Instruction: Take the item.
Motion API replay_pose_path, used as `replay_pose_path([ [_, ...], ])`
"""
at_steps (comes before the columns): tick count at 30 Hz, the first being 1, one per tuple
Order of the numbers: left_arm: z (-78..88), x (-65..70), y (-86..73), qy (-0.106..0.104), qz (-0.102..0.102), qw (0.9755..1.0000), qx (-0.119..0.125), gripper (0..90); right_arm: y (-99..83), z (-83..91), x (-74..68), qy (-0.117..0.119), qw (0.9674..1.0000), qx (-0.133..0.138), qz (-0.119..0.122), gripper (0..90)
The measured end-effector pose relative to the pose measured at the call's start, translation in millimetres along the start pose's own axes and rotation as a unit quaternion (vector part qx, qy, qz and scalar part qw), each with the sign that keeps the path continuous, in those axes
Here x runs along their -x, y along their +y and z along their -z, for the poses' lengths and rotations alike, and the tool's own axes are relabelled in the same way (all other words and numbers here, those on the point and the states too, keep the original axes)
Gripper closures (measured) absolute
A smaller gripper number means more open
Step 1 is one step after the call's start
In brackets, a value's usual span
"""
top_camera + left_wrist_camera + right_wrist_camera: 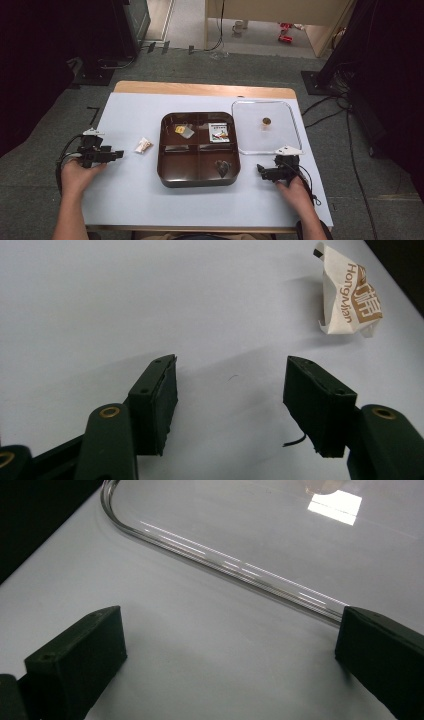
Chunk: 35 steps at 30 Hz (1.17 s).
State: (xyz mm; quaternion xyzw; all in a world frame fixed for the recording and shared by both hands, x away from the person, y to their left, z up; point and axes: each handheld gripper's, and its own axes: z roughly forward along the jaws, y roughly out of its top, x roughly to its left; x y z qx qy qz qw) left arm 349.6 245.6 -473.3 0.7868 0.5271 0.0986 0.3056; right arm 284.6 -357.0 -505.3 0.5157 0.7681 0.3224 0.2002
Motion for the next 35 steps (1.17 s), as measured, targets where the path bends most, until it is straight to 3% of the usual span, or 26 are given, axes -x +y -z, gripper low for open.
replay_pose_path([
  [4,-0.9,2.2,-4.7,0.004,-0.018,0.9997,0.012,37.4,0.0,0.0,0.0,0.0,1.0,0.0,0.0,0.0],
  [7,-3.1,6.2,-11.4,0.003,-0.041,0.9987,0.03,28.4,0.0,0.0,0.0,0.0,1.0,0.0,0.0,0.0],
  [12,-5.7,13.4,-20.4,0.029,-0.066,0.9959,0.055,27.3,0.0,0.0,0.1,0.0,1.0,0.0,0.001,0.0],
  [13,-7.0,16.4,-24.0,0.041,-0.074,0.9943,0.065,27.0,0.0,0.0,0.0,0.0,1.0,0.0,0.0,0.0],
  [21,-8.3,18.4,-30.1,0.05,-0.07,0.9923,0.089,26.0,0.0,0.0,0.0,0.0,1.0,0.0,0.0,0.0],
  [35,-8.4,18.7,-30.1,0.053,-0.068,0.9924,0.088,24.2,-0.1,0.0,0.1,0.0,1.0,0.0,0.0,0.0],
])
